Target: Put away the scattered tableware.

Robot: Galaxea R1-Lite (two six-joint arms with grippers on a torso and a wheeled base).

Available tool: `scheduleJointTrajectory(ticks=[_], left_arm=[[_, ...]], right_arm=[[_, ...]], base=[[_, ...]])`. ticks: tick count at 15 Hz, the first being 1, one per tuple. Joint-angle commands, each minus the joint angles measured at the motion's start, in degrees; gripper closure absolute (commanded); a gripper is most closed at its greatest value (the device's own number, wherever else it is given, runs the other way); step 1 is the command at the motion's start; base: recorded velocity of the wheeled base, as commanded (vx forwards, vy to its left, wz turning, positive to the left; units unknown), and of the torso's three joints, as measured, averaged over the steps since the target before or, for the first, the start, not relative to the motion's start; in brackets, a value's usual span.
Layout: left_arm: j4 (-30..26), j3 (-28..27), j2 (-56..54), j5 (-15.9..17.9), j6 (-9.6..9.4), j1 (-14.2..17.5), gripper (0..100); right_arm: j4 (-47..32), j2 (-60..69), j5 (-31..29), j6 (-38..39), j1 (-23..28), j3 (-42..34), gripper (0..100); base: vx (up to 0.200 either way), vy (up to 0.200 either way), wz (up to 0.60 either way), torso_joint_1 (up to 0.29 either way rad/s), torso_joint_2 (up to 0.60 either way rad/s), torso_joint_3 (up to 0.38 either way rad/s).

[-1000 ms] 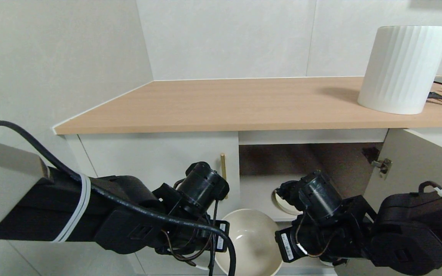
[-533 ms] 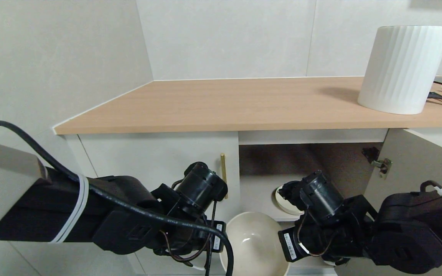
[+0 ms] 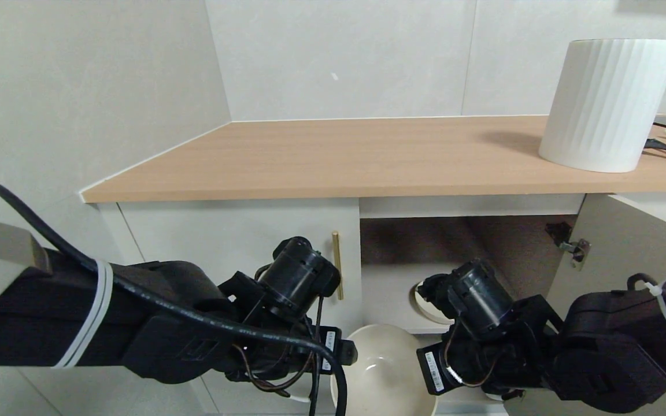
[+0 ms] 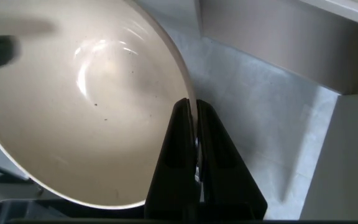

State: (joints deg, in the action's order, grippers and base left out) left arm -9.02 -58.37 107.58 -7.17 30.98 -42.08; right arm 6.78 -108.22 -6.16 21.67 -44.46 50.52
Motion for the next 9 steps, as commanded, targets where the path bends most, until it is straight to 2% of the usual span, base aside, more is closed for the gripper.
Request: scheduleJointTrajectory(ticks=[1,3,7,9], left_arm=[[-0.03,0.01,-0.62,0.05,0.05,0.07,0],[-0.03,0.01,-0.79,0.05,0.05,0.07,0],[-0.03,-0.78,-1.06,-0.04,1.72,0.42,0],[0.06,-0.87,-1.23,0.05,1.81,0.69,0]], right_arm=[[1.31,-1.65,-4.48,0.12,0.16,-0.51,100],[5.88,-2.26,-8.79,0.12,0.87,-2.18,100],[10.10,-5.95,-8.96,2.85,7.55,-2.71,100],[12.91,-7.62,-8.96,4.87,10.27,-1.91,100]], base=[[0.000,0.000,0.00,0.000,0.00,0.000],[0.000,0.000,0.00,0.000,0.00,0.000],[0.000,0.000,0.00,0.000,0.00,0.000],[0.000,0.000,0.00,0.000,0.00,0.000]])
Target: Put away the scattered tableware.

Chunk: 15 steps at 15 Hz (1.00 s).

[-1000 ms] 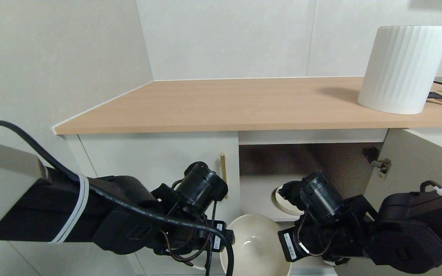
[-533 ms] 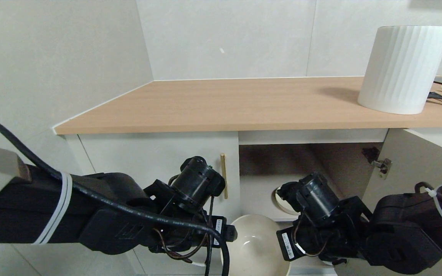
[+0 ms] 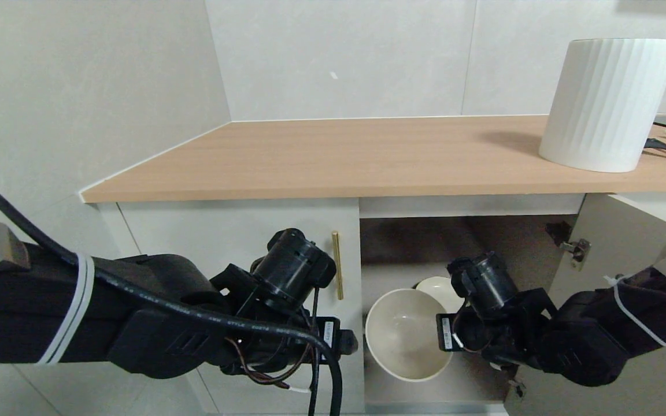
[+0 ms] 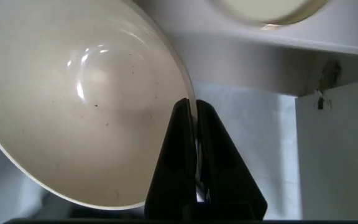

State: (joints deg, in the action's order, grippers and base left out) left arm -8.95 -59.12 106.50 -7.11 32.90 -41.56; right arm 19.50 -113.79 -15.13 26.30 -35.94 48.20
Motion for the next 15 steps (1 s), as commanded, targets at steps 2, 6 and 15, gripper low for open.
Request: scheduleJointTrajectory(ticks=[2,6,15], left_arm=[[-0.02,-0.38,-1.03,-0.01,0.58,0.51,0],[-0.10,-0.47,-0.85,-0.01,0.58,0.51,0],[-0.10,-0.47,-0.59,-0.01,0.58,0.51,0]], right_arm=[[6.95,-4.60,0.01,1.48,5.62,0.84,100],[7.57,-5.92,0.10,2.09,10.71,2.60,100],[7.21,-13.30,-0.25,3.68,16.69,9.37,100]], base=[[0.000,0.000,0.00,0.000,0.00,0.000],[0.000,0.000,0.00,0.000,0.00,0.000],[0.000,0.000,0.00,0.000,0.00,0.000]])
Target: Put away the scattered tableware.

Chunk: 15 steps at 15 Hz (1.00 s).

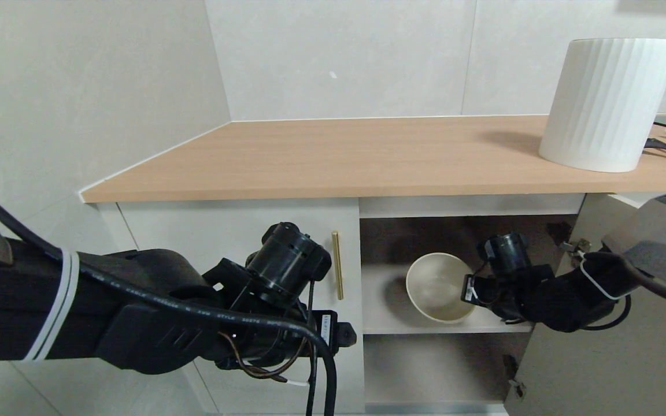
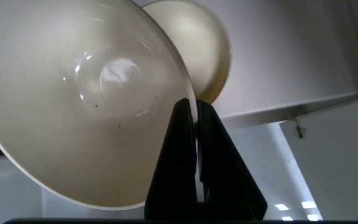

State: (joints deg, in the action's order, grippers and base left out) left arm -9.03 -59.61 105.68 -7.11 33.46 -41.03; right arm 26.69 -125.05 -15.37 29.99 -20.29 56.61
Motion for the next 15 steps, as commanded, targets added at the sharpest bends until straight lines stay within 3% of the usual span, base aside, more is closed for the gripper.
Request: scheduleJointTrajectory(ticks=[1,14,15], left_arm=[[-0.11,0.02,0.23,-0.01,0.02,-0.01,0],[-0.20,0.02,-0.12,-0.01,0.20,-0.01,0],[-0.20,0.02,-0.12,-0.01,0.20,-0.01,0]], right_arm=[[-0.14,-2.74,-0.10,-0.02,1.48,1.83,100],[-0.23,-4.94,-0.27,-0.28,2.27,3.68,100],[-0.23,-4.94,-0.36,-0.28,2.27,3.68,0]], base=[[0.000,0.000,0.00,0.000,0.00,0.000],[0.000,0.000,0.00,0.000,0.00,0.000],[0.000,0.000,0.00,0.000,0.00,0.000]])
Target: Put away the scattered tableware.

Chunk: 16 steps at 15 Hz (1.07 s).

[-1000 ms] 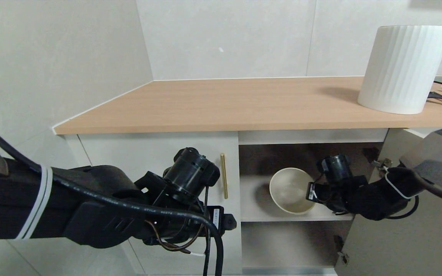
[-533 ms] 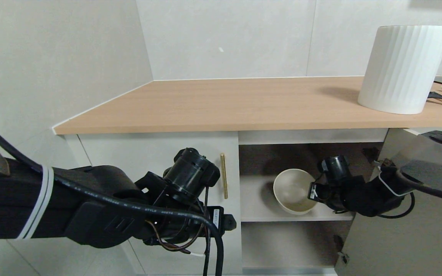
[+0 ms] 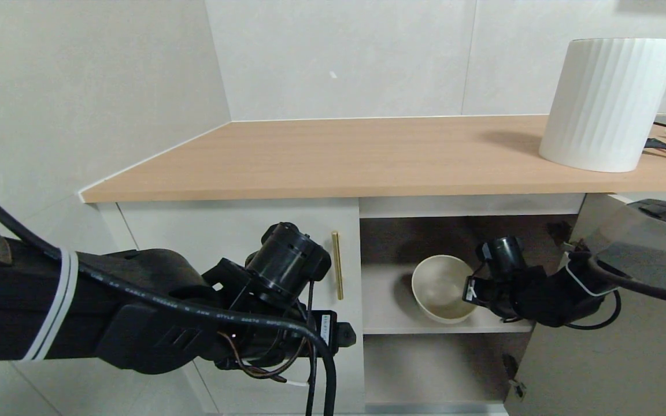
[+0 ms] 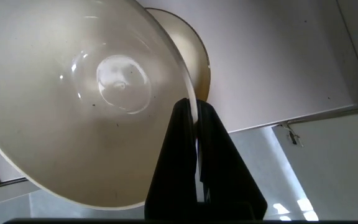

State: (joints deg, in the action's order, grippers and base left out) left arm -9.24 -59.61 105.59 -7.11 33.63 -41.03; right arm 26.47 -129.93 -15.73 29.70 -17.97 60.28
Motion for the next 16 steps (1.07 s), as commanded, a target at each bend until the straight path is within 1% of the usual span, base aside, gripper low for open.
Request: scheduleJointTrajectory(ticks=[1,8,10,11,12,13,14,15,16], left_arm=[[0.01,0.11,-0.04,-0.01,0.03,-0.01,0],[0.01,0.02,-0.83,-0.28,0.03,0.34,0],[-0.08,0.02,-2.76,-0.28,0.03,1.39,0],[-0.43,0.11,-6.10,-0.28,-0.06,3.33,0],[-0.43,0.11,-6.10,-0.28,-0.06,3.33,0],[-2.89,-0.15,-12.08,-0.28,-0.32,6.49,0],[-3.86,0.20,-15.42,-0.19,-0.41,7.72,0],[-5.44,0.64,-18.76,-0.19,-0.50,7.99,0],[-7.28,1.08,-22.01,-0.19,-0.50,8.43,0]], right_arm=[[0.08,-0.15,-0.01,0.01,-0.05,0.01,0],[-0.01,1.78,0.08,-0.08,-0.22,-1.13,0],[-0.10,4.33,0.70,-0.52,-0.58,-3.51,0],[-0.27,9.17,1.58,-2.36,-1.45,-7.20,0],[-0.27,9.17,1.58,-2.36,-1.45,-7.20,0],[-3.00,20.42,2.54,-7.72,-2.60,-13.96,0],[-5.81,27.27,4.39,-11.15,-2.69,-16.43,0],[-10.82,35.44,6.94,-13.88,-3.21,-17.92,0],[-17.41,42.21,8.69,-14.58,-4.88,-17.57,0]], base=[[0.000,0.000,0.00,0.000,0.00,0.000],[0.000,0.000,0.00,0.000,0.00,0.000],[0.000,0.000,0.00,0.000,0.00,0.000],[0.000,0.000,0.00,0.000,0.00,0.000],[0.000,0.000,0.00,0.000,0.00,0.000],[0.000,0.000,0.00,0.000,0.00,0.000],[0.000,0.000,0.00,0.000,0.00,0.000],[0.000,0.000,0.00,0.000,0.00,0.000],[0.000,0.000,0.00,0.000,0.00,0.000]])
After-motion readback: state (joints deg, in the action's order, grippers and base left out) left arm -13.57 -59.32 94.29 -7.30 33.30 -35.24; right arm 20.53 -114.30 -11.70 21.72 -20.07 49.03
